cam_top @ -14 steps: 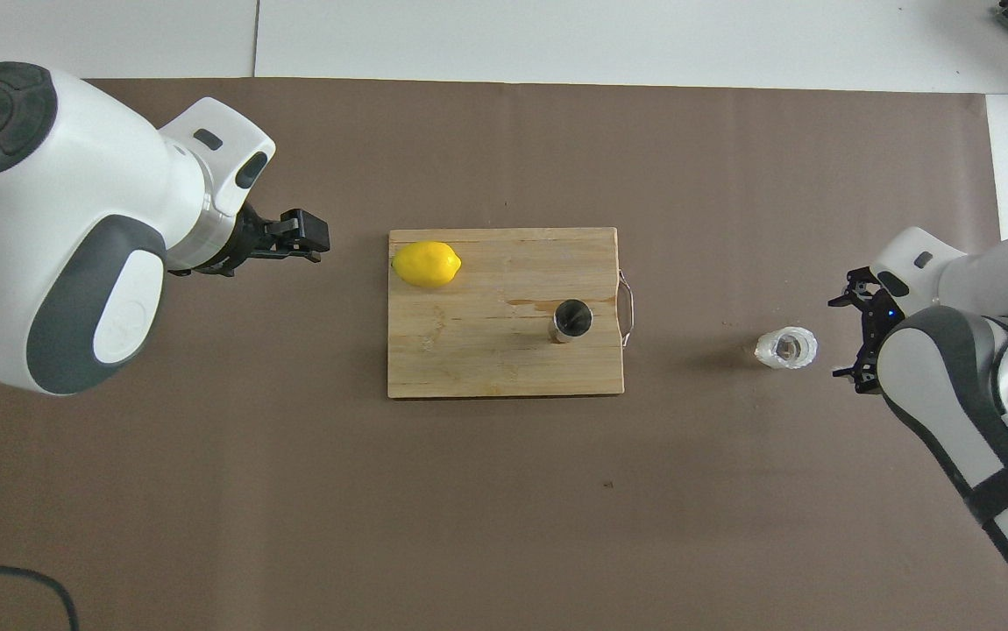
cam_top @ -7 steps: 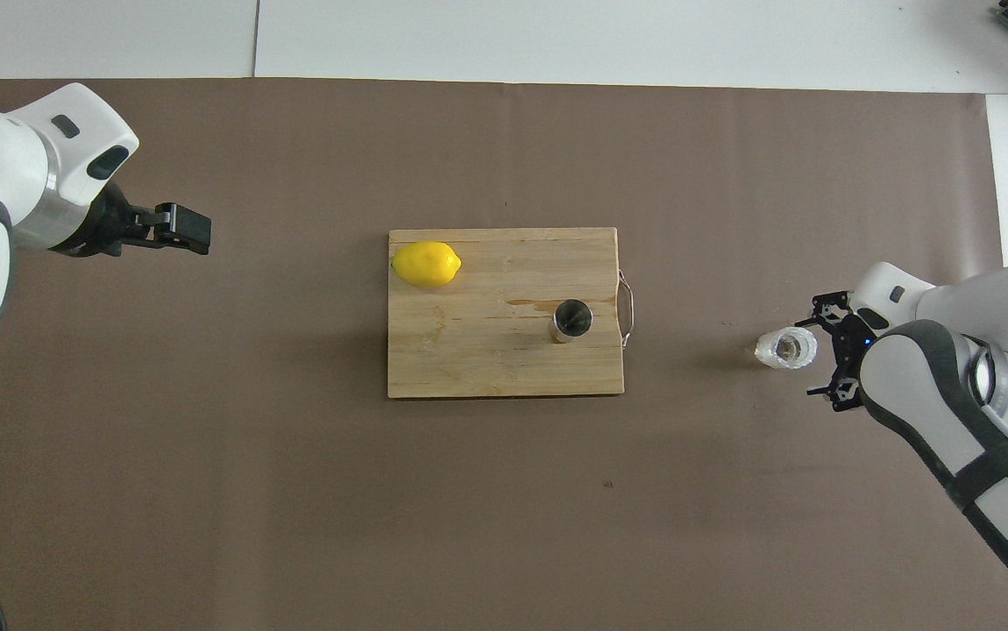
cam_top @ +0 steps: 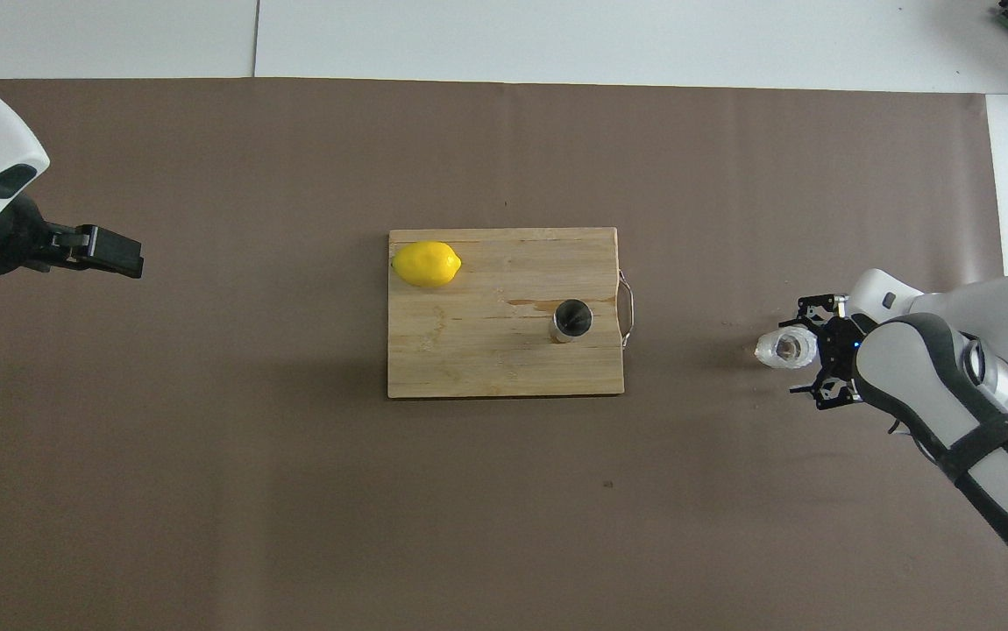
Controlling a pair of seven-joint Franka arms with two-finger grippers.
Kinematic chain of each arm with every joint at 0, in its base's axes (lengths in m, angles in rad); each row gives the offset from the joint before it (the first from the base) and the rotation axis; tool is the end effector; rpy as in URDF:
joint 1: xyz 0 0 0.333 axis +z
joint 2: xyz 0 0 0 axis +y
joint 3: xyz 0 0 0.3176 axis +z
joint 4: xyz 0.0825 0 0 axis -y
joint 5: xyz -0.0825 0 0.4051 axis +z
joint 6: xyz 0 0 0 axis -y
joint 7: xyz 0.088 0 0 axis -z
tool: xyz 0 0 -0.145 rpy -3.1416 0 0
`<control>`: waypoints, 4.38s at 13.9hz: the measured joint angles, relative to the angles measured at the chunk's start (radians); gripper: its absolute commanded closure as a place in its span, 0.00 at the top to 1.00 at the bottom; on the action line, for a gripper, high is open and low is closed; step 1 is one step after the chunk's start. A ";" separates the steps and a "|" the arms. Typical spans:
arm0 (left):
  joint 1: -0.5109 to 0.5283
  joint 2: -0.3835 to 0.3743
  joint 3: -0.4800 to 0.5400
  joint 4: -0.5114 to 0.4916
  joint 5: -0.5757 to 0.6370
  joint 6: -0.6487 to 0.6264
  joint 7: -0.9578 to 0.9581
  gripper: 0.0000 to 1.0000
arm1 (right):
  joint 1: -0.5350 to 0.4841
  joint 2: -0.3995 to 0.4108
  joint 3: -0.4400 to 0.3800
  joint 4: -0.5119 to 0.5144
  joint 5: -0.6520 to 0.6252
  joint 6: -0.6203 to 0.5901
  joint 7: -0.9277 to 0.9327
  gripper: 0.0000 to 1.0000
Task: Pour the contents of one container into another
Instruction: 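Grasp the clear cup with the right gripper while the left gripper retreats, then lift the clear cup with the right gripper over the metal cup, then tilt the clear cup with the right gripper into the metal cup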
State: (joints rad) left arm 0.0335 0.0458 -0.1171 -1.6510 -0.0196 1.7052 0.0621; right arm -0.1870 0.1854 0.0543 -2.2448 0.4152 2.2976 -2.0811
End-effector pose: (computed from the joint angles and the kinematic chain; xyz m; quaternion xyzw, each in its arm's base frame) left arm 0.5962 -0.0514 0.5334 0.9974 -0.0714 0.0042 0.0124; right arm 0.5359 -0.0506 0.2247 -0.6697 -0.7245 -0.1045 0.1254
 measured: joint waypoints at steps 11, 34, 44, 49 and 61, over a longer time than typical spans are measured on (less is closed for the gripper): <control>0.000 -0.053 -0.006 0.095 0.000 -0.157 0.000 1.00 | 0.006 0.004 0.003 0.011 0.008 0.009 0.008 0.02; 0.001 -0.089 -0.006 0.046 0.000 -0.182 -0.002 1.00 | 0.413 -0.052 0.026 0.209 -0.258 -0.001 1.049 0.02; 0.001 -0.111 -0.006 0.029 0.000 -0.144 -0.002 1.00 | 0.542 -0.025 0.026 0.327 -0.579 -0.057 1.269 0.02; 0.000 -0.111 -0.009 0.028 0.000 -0.142 -0.002 1.00 | 0.592 -0.016 0.027 0.354 -0.747 -0.097 1.315 0.02; 0.002 -0.112 -0.003 0.024 0.000 -0.142 -0.002 1.00 | 0.636 -0.003 0.028 0.363 -0.966 -0.160 1.250 0.00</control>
State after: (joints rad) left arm 0.0351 -0.0658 -0.1203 -1.6266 -0.0196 1.5629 0.0597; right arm 0.4489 0.1824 0.0826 -1.8815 -0.5504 2.1374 -0.8310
